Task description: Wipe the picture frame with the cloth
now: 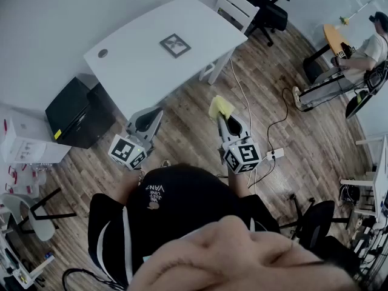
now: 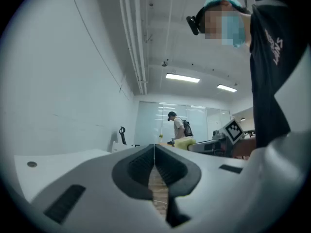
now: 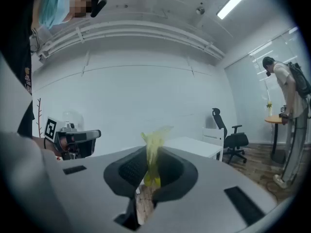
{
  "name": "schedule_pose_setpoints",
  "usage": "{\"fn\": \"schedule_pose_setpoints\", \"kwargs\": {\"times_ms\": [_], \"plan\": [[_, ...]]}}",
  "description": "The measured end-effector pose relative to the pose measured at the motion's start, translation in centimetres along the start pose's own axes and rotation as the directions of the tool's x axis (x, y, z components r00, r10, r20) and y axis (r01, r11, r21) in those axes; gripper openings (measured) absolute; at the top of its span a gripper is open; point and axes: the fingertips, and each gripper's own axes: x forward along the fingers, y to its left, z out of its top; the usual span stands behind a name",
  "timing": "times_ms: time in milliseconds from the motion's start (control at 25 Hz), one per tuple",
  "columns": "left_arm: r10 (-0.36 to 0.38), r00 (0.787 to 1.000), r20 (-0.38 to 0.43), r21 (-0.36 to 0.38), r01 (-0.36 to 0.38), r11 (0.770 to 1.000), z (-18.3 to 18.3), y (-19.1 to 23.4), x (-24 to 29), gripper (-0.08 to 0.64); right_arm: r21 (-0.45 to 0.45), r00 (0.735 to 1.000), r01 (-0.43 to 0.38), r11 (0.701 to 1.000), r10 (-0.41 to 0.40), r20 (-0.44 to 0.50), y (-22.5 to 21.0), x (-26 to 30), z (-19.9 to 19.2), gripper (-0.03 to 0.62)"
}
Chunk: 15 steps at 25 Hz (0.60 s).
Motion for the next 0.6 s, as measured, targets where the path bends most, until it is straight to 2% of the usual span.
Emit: {"fn": "schedule_pose_setpoints", "kwargs": {"times_ms": [600], "plan": [[0.109,0.994,-0.013,-0.060,-0.109,0.992,-2.1,-2.0,1.1,0.015,0.005,0.996,-0.088,0.996,0.088,-0.020,-1.9,-0.7,-1.5,0.043]]}}
